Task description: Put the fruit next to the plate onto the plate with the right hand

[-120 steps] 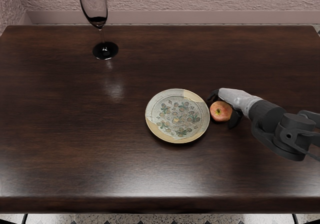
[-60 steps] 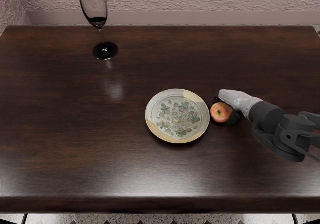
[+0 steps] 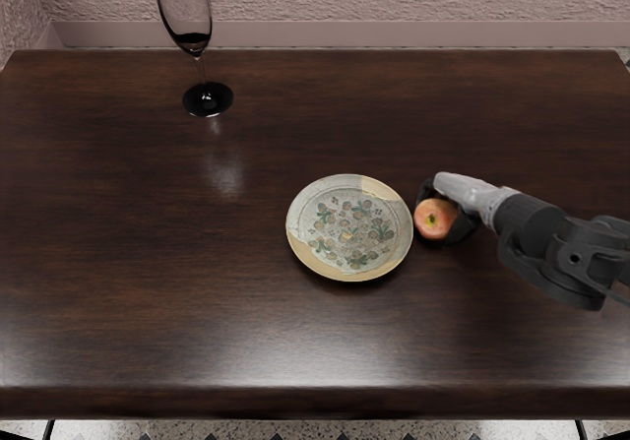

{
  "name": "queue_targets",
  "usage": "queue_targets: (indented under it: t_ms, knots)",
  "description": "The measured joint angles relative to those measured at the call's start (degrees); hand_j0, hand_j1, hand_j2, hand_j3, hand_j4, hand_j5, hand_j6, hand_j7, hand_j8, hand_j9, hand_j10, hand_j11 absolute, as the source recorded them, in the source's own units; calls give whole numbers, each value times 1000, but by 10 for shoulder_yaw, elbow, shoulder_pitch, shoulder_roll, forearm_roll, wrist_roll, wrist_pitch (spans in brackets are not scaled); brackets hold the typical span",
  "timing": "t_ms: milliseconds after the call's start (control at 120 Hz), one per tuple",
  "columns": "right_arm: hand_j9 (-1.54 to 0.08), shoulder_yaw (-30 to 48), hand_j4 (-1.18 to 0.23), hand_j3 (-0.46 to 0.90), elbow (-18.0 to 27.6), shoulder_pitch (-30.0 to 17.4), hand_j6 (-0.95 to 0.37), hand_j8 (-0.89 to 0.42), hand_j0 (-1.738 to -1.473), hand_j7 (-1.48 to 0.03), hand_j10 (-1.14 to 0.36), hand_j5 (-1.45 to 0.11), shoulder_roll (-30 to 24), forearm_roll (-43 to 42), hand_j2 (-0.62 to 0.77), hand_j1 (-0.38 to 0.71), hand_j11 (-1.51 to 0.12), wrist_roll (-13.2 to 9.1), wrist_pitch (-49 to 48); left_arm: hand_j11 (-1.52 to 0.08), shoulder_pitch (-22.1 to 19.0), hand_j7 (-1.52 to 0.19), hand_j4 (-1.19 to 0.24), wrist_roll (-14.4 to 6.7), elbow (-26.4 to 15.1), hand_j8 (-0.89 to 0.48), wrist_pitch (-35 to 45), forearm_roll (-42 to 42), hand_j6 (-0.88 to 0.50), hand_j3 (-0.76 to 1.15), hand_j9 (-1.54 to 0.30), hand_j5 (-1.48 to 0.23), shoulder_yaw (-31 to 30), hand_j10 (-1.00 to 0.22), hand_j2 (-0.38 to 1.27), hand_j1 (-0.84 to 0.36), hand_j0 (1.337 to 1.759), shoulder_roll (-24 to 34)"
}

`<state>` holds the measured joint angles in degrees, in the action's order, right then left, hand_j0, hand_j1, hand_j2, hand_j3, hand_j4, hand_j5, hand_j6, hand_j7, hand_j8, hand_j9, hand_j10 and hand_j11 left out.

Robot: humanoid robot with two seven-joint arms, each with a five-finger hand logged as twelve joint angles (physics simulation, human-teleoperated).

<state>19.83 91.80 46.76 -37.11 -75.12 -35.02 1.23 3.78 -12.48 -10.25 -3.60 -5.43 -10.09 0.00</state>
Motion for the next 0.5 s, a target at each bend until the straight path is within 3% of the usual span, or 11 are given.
queue_targets:
  t_ms: [108, 500]
  knots:
    - [-970, 20, -373, -1, 0, -1, -180, -245, -1645, -937, -644, -995, -4, 4, 129, 274, -977, 0, -3, 0, 0, 0, 0, 0, 0, 0, 0, 0, 0, 0, 0, 0, 0, 0, 0, 349, 1658, 0]
    - [-939, 79, -370, 0, 4, 2, -178, -254, -1647, -924, -690, -973, 0, 19, 91, 271, -940, 0, -12, 0, 0, 0, 0, 0, 0, 0, 0, 0, 0, 0, 0, 0, 0, 0, 0, 349, 1658, 0]
